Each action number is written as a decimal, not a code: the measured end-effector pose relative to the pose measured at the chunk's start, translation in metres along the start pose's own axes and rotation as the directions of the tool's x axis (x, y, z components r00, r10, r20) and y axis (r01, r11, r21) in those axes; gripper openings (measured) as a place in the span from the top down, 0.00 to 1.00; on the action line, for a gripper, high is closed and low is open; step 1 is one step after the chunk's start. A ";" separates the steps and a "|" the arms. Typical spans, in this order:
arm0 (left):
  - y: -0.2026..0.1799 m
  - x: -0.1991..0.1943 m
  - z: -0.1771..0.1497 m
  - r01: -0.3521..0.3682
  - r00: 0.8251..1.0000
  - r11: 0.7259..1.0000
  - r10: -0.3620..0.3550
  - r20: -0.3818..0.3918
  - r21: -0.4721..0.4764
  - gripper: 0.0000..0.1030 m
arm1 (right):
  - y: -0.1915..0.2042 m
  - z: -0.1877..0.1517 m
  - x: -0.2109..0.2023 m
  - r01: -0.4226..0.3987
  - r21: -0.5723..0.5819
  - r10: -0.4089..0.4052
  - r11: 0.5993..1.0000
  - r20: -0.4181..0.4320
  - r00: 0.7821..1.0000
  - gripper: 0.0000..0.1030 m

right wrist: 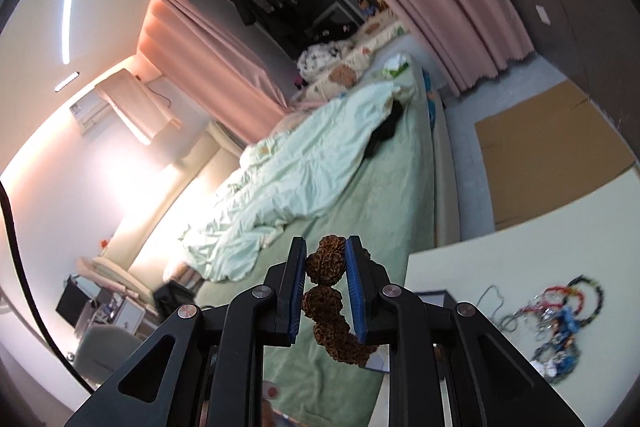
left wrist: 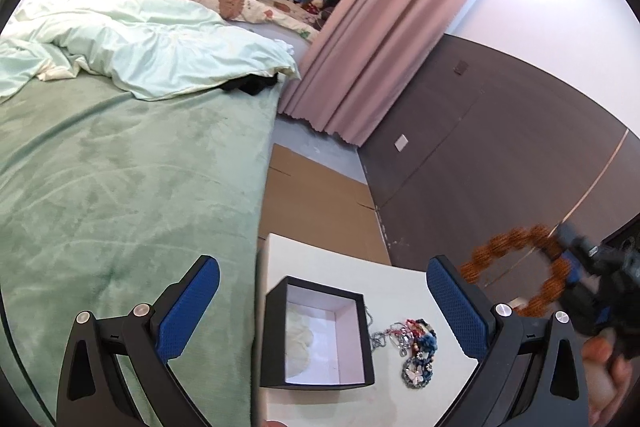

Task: Organize jewelry
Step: 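Lower the brown bead bracelet into the black box and open the right gripper, then grasp the blue flower bracelet with the left gripper while the right grasps the red string bracelet, then place the blue flower bracelet into the black box with the left gripper while the right lifts the red bracelet, then lower the red string bracelet into the black box and open the right gripper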

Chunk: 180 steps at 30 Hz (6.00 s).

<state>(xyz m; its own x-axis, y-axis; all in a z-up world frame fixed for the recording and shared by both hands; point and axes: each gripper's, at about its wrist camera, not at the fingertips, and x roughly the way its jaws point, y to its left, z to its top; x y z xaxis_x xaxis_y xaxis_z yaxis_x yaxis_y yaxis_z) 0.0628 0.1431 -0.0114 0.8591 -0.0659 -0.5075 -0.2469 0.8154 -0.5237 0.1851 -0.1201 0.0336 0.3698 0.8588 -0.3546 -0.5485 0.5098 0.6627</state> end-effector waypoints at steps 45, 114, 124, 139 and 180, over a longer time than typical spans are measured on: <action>-0.047 0.024 -0.024 -0.007 0.997 0.991 0.017 -0.075 0.133 0.00 | -0.113 -0.034 -0.026 0.342 0.122 -0.321 0.932 -0.166 0.933 0.58; -0.134 0.143 -0.071 0.155 0.947 0.952 -0.067 -0.314 0.264 0.92 | -0.211 -0.036 0.017 0.538 0.035 -0.486 0.842 -0.383 0.786 0.61; -0.118 0.134 -0.058 0.140 0.956 0.963 -0.070 -0.285 0.231 0.92 | -0.218 -0.039 0.044 0.585 -0.037 -0.547 0.811 -0.403 0.733 0.75; -0.113 0.128 -0.060 0.127 0.958 0.966 -0.060 -0.282 0.226 0.92 | -0.216 -0.040 0.039 0.587 -0.096 -0.568 0.803 -0.422 0.707 0.83; -0.040 0.087 -0.042 -0.003 0.958 0.996 0.028 -0.285 0.086 0.33 | -0.083 -0.025 -0.026 0.288 -0.043 -0.290 0.957 -0.062 0.955 0.84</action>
<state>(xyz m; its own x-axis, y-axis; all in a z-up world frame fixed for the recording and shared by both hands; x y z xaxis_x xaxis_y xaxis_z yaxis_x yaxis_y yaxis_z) 0.1286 0.0805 -0.0638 0.6886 -0.2041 -0.6958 -0.2101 0.8622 -0.4609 0.2021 -0.1831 -0.0284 0.4655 0.6752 -0.5722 -0.4504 0.7373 0.5036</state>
